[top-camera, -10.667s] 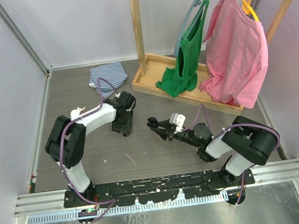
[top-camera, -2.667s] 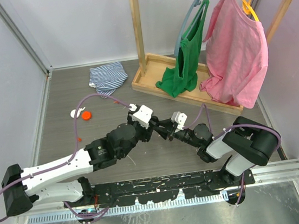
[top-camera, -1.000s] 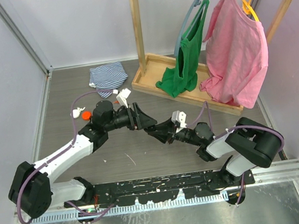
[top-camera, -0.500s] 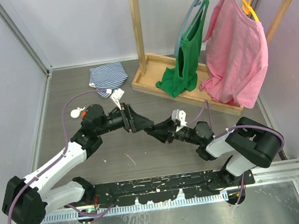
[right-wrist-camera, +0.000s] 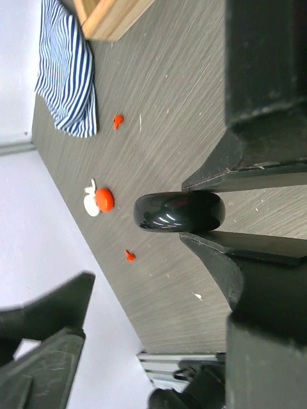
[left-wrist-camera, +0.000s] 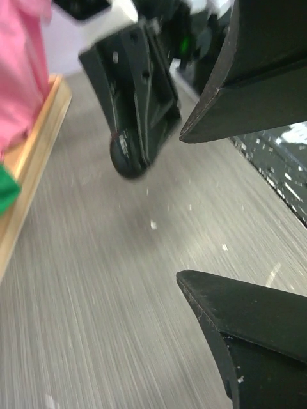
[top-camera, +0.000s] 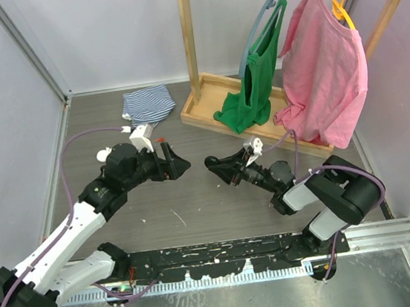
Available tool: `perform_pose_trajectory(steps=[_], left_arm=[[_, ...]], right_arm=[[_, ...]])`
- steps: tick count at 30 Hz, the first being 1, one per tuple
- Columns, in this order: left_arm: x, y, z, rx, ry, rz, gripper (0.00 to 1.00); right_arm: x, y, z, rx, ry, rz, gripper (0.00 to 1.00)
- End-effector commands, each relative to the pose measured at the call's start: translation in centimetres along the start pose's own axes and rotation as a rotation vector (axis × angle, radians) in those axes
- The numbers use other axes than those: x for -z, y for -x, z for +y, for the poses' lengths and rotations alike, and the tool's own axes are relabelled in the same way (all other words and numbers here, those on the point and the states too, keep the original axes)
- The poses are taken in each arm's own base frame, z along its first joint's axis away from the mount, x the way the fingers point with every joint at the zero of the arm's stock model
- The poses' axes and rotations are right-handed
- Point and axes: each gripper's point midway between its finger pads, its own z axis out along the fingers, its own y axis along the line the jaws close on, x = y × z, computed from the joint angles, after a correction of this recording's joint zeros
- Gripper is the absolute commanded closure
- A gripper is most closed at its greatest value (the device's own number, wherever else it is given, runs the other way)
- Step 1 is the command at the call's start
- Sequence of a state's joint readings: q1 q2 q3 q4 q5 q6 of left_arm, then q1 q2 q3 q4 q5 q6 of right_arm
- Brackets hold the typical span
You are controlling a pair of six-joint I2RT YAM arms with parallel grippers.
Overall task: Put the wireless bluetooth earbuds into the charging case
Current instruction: Close the charging case, then place the charging case at the center of the board.
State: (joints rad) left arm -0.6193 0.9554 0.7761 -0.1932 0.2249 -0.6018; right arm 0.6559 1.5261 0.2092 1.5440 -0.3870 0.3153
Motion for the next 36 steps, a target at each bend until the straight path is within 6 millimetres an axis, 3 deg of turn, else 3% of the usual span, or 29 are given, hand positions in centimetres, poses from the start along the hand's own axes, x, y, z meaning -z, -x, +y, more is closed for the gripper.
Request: perform_pose_trajectory(steps=[1,4,13,17,23,27,36], left_arm=[[3.8,1.7,5.9,-0.082,0.390,-0.034,0.17],[6.0,2.1,7.9,-0.124,0.553,0.000,0.13],[11.0,5.6,10.6,-0.308,0.810,0.021,0.03],[11.6,6.3,11.8,-0.329,0.863,-0.021,0.01],[12.0,5.2,14.3,-0.304,0.910,-0.046,0.00],[12.5,5.5,14.6,-0.307,0.934,-0.062,0.00],[13.1,5.5,15.1,-0.292,0.953,-0.071,0.00]], right_arm=[[-0.8,2.3,-2.5,-0.100,-0.119,-0.082,0.99],[-0.6,0.6,-4.8,-0.166,-0.238,0.008,0.99],[1.0,-2.1,-10.1,-0.298,-0.512,0.143,0.99],[1.5,-3.8,-12.1,-0.364,-0.605,0.218,0.98],[1.7,-4.7,-14.4,-0.398,-0.682,0.242,0.94],[1.8,-6.0,-16.0,-0.463,-0.723,0.281,0.93],[1.9,-7.3,-18.0,-0.518,-0.768,0.325,0.79]])
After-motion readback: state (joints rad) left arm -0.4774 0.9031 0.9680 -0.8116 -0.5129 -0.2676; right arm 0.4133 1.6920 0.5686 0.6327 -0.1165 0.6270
